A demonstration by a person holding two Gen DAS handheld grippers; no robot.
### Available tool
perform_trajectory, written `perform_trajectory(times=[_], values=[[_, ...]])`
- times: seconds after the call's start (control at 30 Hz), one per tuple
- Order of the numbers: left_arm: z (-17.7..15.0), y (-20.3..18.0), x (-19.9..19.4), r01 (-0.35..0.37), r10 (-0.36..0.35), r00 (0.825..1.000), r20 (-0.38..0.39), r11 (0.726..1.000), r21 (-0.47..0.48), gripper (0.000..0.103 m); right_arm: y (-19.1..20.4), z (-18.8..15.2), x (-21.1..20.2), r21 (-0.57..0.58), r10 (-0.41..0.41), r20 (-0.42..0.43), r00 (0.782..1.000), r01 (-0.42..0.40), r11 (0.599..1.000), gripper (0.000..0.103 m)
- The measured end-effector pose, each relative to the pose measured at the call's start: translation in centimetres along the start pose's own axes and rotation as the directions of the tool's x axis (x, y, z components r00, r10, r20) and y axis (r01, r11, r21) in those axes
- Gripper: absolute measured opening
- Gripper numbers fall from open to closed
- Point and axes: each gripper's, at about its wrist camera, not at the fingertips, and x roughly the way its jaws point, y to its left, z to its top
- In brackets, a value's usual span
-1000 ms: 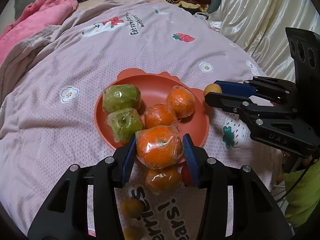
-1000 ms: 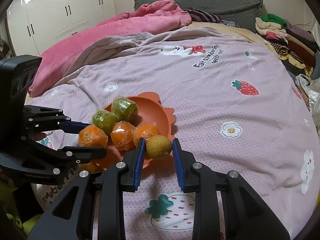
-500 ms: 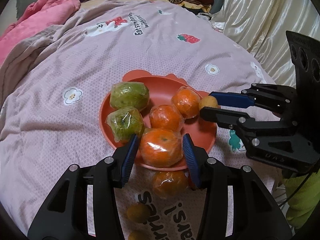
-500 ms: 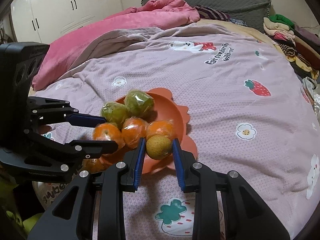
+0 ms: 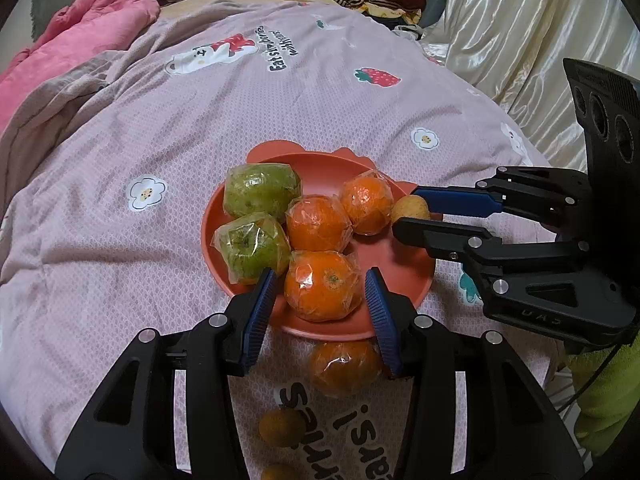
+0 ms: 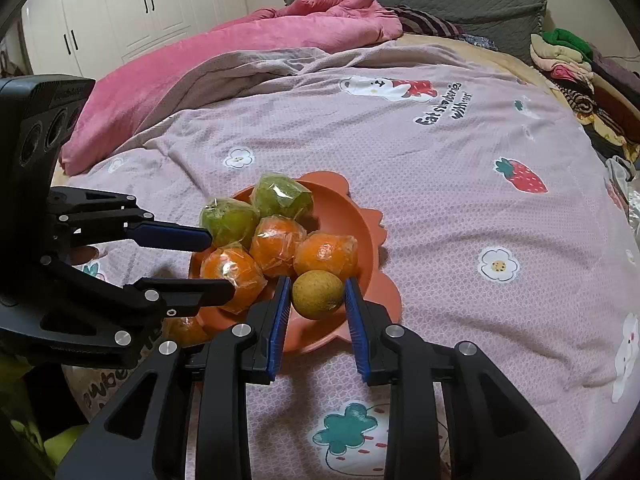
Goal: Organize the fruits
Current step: 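Carry the wrapped orange with left tool into the plate while right tool carries the yellow fruit there, then open left tool to release the orange while right tool releases the yellow fruit in the plate, then withdraw both open tools back toward the remaining loose fruits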
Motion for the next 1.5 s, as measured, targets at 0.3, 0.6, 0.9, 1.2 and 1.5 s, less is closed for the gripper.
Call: perform_trajectory(times=[0.3, 0.6, 0.9, 1.2, 1.5], values=[[0.0, -0.1, -0.2, -0.002, 0.002, 1.000, 0.001, 1.000, 0.000, 0.038, -0.1, 0.1, -0.3, 0.002, -0.003, 0.008, 1.000, 0.003, 1.000, 0.028], [-0.1, -0.3, -0.3, -0.007, 0.007, 1.000, -0.003, 1.000, 0.004, 0.038, -0.6, 0.0, -1.3, 0.015, -0.028, 0.023, 0.999, 0.028, 1.000, 0.041], [-0.3, -0.4, -0.9, -0.014, 0.014, 1.000, -0.001, 1.000, 0.004, 0.046, -0.4, -0.1, -1.8, 0.016, -0.036, 0.032, 0.999, 0.035, 0.999, 0.049], [-0.7, -0.2, -2.1, -0.039, 0.039, 0.999, 0.018, 0.999, -0.001, 0.055, -0.5, -0.2, -2.5, 0.033, -0.050, 0.051, 0.997, 0.048, 0.998, 0.063], [-1.1, 0.1, -3.1, -0.074, 0.075, 0.996, 0.038, 0.997, -0.016, 0.073, -0.6, -0.2, -3.7, 0.052, -0.069, 0.075, 0.995, 0.065, 0.997, 0.077]])
